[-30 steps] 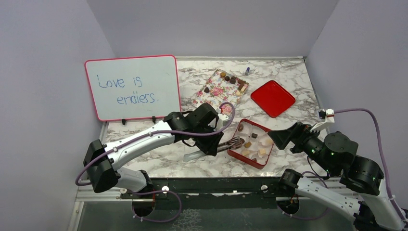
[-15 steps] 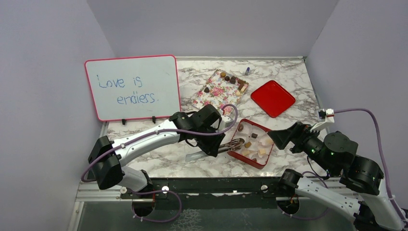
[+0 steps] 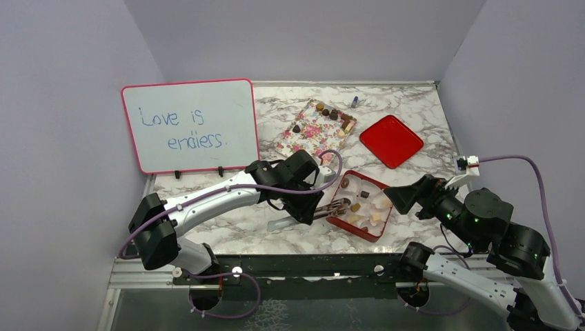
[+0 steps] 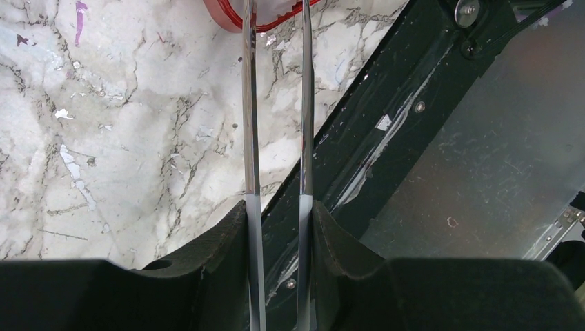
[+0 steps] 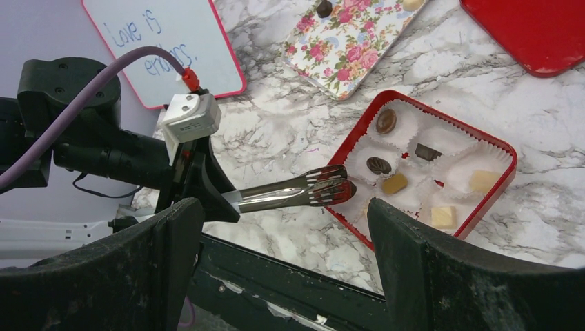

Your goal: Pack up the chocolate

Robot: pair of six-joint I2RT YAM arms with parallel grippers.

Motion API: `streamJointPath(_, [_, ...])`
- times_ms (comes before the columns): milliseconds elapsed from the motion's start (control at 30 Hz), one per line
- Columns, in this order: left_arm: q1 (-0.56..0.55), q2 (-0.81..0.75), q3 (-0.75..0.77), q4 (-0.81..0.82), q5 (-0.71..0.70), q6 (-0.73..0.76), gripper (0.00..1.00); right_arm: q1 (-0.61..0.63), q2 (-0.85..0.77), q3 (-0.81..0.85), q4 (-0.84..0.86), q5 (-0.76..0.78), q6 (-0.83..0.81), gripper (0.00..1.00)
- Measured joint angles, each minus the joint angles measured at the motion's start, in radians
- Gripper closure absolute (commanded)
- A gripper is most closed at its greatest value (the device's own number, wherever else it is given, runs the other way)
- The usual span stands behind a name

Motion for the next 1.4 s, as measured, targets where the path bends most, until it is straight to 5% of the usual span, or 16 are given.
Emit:
streamJointPath(1100, [0.0,0.016,0.013,0.008,-0.033,0.003,0.61,0.0,0.0,-0.008,0.0,-0.002,0.006,0.05])
streamJointPath(1400, [-0.005,-0.081,0.061,0.008,-0.144,-0.024,0.6,0.0,0.0,-0.025,0.002,-0.013,0.007,0.05])
